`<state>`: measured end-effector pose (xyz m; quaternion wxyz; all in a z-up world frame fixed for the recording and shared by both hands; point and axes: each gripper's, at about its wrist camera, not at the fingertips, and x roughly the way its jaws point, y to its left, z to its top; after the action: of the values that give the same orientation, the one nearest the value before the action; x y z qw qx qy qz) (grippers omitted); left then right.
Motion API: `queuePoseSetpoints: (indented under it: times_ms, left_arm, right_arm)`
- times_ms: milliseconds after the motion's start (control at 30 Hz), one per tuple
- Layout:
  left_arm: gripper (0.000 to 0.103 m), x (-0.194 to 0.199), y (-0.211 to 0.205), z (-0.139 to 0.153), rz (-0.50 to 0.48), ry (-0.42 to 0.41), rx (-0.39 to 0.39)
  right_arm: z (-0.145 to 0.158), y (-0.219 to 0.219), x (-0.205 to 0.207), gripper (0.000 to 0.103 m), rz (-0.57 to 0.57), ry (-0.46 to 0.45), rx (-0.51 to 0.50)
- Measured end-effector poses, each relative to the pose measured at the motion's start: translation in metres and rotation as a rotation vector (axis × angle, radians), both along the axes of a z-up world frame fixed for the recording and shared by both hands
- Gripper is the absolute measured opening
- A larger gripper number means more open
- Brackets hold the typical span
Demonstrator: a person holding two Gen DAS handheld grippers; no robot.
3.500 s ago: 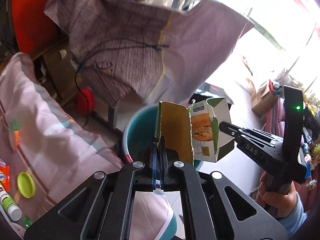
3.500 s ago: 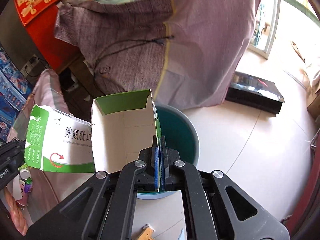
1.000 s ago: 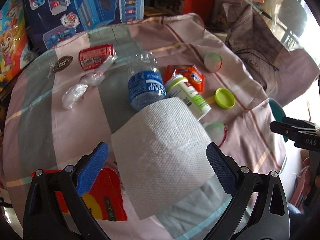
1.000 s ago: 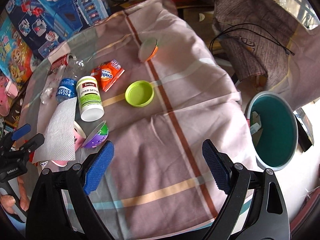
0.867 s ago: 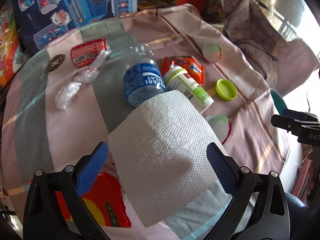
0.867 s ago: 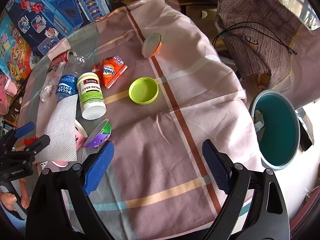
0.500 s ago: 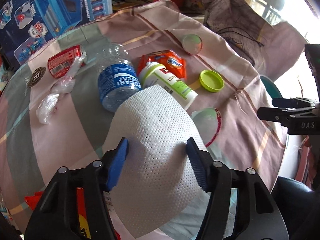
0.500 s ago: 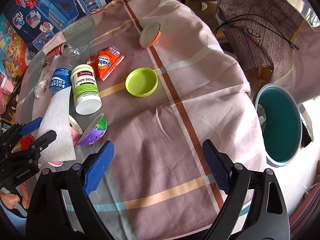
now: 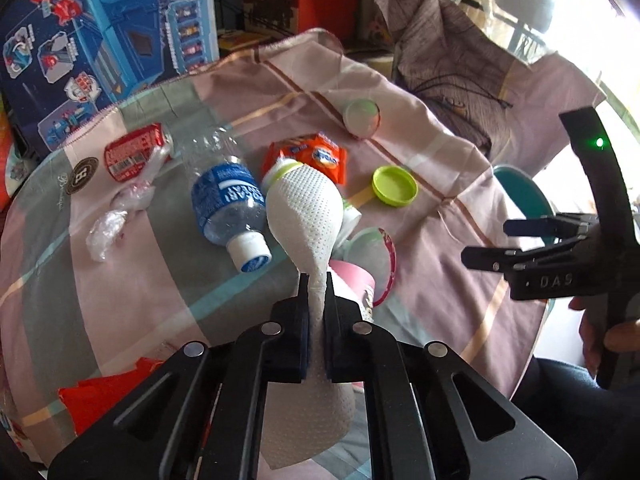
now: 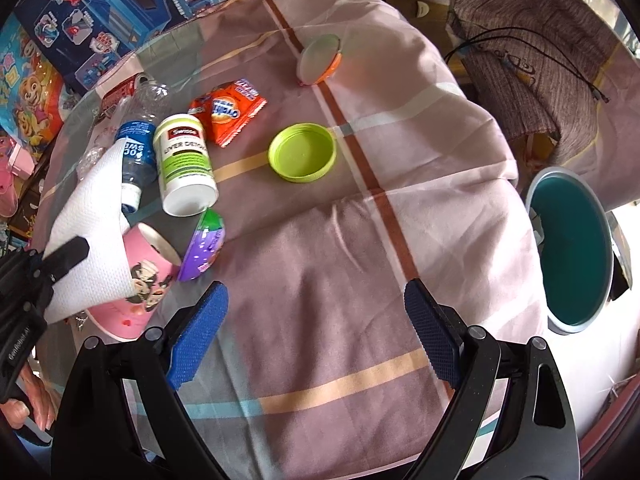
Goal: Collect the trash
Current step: 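Grasp the white tissue with the left gripper while the right grasps the pink paper cup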
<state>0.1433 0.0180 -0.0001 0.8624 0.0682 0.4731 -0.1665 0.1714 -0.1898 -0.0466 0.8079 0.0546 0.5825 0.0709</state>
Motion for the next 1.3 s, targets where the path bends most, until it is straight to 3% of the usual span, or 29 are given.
queuePoseSetpoints:
  times_ms: [267, 400, 500, 533, 700, 833, 1133, 1300]
  left_arm:
    - [0.005, 0.003, 0.047, 0.007, 0.092, -0.012, -0.037]
    - [0.005, 0.011, 0.068, -0.011, 0.103, 0.046, -0.053]
    - [0.005, 0.009, 0.07, -0.03, 0.079, 0.091, -0.069]
    - [0.005, 0.007, 0.069, -0.034, 0.065, 0.105, -0.085]
    - [0.005, -0.004, 0.066, -0.045, 0.022, 0.133, -0.116]
    - [0.005, -0.004, 0.074, -0.054, 0.016, 0.178, -0.18]
    - [0.005, -0.008, 0.08, -0.068, 0.02, 0.223, -0.211]
    - [0.005, -0.007, 0.08, -0.069, 0.04, 0.225, -0.215]
  right_arm:
    - [0.011, 0.045, 0.0, 0.086, 0.099, -0.016, 0.028]
    - [0.01, 0.07, 0.003, 0.084, 0.137, -0.002, 0.106]
    - [0.002, 0.085, 0.006, 0.062, 0.147, 0.061, 0.179]
    - [-0.003, 0.088, 0.007, 0.06, 0.145, 0.09, 0.201]
    - [-0.016, 0.1, 0.016, 0.06, 0.112, 0.15, 0.236]
    - [-0.021, 0.11, 0.025, 0.069, 0.096, 0.174, 0.234]
    - [-0.045, 0.133, 0.028, 0.071, 0.121, 0.241, 0.251]
    - [-0.032, 0.134, 0.024, 0.063, 0.168, 0.152, 0.216]
